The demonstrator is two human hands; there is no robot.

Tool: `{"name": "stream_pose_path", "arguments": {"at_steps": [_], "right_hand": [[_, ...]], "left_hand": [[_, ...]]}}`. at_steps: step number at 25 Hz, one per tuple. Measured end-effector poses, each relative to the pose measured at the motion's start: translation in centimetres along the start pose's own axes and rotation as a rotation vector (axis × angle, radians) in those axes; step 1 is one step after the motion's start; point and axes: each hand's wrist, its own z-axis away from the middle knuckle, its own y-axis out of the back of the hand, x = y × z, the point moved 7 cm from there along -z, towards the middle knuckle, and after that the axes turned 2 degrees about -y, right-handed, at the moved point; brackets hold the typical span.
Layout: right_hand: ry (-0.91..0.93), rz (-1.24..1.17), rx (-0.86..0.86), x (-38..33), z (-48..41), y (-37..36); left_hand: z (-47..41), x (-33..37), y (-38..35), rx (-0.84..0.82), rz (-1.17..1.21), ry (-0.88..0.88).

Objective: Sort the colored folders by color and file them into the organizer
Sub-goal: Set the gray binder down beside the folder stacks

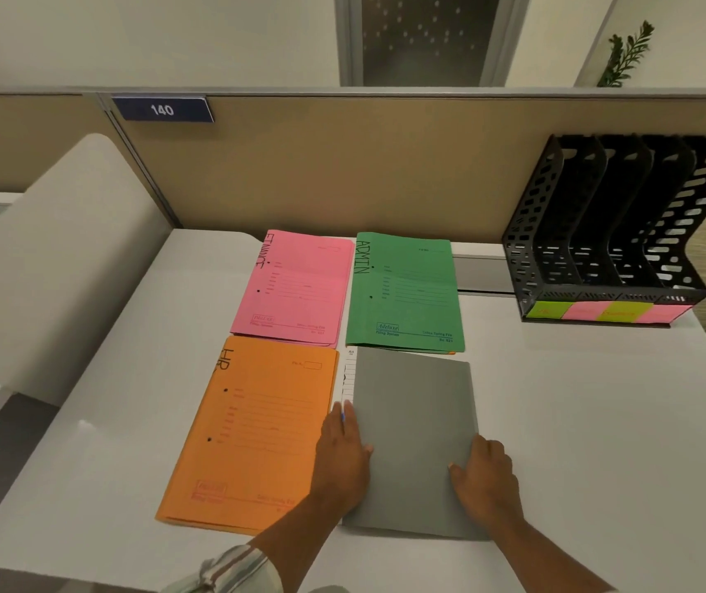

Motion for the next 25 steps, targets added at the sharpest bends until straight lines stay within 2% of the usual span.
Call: {"name": "stream_pose_path", "arguments": {"at_steps": [3, 7, 12, 17, 25], "right_hand": [[0.098, 0.13, 0.044, -1.8, -0.1, -0.2], [0.213, 0.193, 0.079, -4.8, 0.0, -0.5], [0.326, 0.225, 0.122, -9.2, -0.3, 0.1], [0.361, 0.194, 0.111, -13.7, -2.8, 0.6], [0.474, 0.171, 0.128, -25.4, -8.4, 1.2]], "left_hand": [[-0.4, 0.6, 0.1, -0.019, -0.226, -0.174], [-1.3, 0.7, 0.4, -0.058, -0.357, -0.275], [-2.6, 0.3, 2.0, -0.052, -0.373, -0.283], [-5.6, -1.0, 4.8, -0.028, -0.376, -0.27], [-14.4, -5.2, 10.9, 0.053, -0.383, -0.228]]}}
